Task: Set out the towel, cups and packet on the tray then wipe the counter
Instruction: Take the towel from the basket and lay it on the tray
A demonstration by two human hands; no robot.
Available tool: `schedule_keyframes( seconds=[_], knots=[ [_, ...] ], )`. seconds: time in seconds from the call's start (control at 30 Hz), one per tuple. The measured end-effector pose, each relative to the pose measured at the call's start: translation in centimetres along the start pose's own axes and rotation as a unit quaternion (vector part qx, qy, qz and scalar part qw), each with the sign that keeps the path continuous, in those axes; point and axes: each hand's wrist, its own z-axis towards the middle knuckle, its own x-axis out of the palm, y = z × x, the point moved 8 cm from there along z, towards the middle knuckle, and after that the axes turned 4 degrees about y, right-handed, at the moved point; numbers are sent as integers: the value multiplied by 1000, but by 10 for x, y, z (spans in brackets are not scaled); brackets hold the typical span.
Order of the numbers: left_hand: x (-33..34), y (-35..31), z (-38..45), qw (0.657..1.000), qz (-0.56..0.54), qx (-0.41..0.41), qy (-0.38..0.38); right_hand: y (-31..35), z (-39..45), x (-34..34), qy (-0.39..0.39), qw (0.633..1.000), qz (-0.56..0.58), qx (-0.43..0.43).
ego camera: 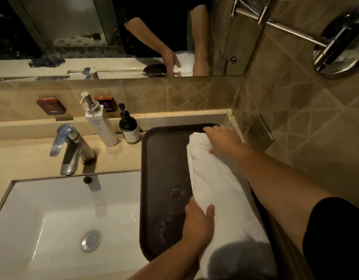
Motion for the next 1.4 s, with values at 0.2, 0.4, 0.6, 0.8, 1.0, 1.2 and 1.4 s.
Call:
schedule_keyframes(
  seconds=[0.2,0.4,0.6,0.8,1.0,1.2,1.4],
  knots=[
    [18,-37,-21,908,362,209,-4,-3,-50,34,-90,995,-27,37],
    [31,-18,-13,884,429,182,44,-9,-55,65,-6,997,41,58],
    [1,-41,-16,881,433,178,72,-4,-55,32,63,994,50,74],
    [-91,-83,-19,879,419,219,-58,19,-97,-38,25,993,61,99],
    [-130,-106,-43,845,430,279,-153,28,-169,-51,-20,993,88,72],
    [-120,-101,-78,822,422,354,-146,35,-245,-49,-43,987,123,94],
    [-105,-84,-117,787,436,430,-72,69,-339,-36,-52,973,135,181]
  ],
)
